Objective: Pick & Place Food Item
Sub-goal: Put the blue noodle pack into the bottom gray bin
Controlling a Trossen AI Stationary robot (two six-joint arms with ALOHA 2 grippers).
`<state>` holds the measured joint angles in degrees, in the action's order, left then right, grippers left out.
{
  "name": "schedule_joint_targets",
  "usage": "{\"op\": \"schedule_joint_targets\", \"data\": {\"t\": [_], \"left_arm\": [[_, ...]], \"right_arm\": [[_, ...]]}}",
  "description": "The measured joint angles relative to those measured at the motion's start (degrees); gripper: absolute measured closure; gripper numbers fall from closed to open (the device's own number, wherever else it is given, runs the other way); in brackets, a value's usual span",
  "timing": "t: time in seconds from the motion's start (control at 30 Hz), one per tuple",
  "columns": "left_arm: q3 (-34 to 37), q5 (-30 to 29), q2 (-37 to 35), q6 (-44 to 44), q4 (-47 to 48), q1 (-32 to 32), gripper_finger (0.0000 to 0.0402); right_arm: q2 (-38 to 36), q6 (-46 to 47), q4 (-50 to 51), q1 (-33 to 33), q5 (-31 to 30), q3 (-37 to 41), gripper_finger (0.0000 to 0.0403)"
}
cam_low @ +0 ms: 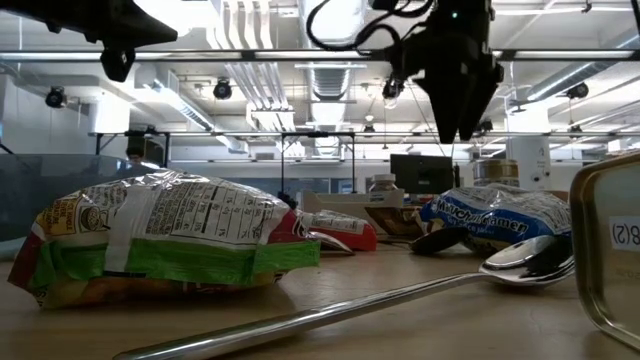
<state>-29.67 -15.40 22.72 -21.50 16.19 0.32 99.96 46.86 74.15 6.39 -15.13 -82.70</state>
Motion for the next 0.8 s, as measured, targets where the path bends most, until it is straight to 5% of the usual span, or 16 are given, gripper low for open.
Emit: {"op": "schedule_joint_targets", "data": {"t": [0.4, 0.8], "left_arm": [[0.0, 0.0, 0.0, 0.0, 0.1, 0.0, 0.0401], [0.0, 0.0, 0.0, -1.6, 0.4, 0.0, 0.0401]], "right_arm": [[8.0, -1.2, -3.3, 0.6, 2.7, -0.3, 0.0046], [8.1, -1.8, -10.7, 3.1, 8.1, -0.4, 0.0046]]}}
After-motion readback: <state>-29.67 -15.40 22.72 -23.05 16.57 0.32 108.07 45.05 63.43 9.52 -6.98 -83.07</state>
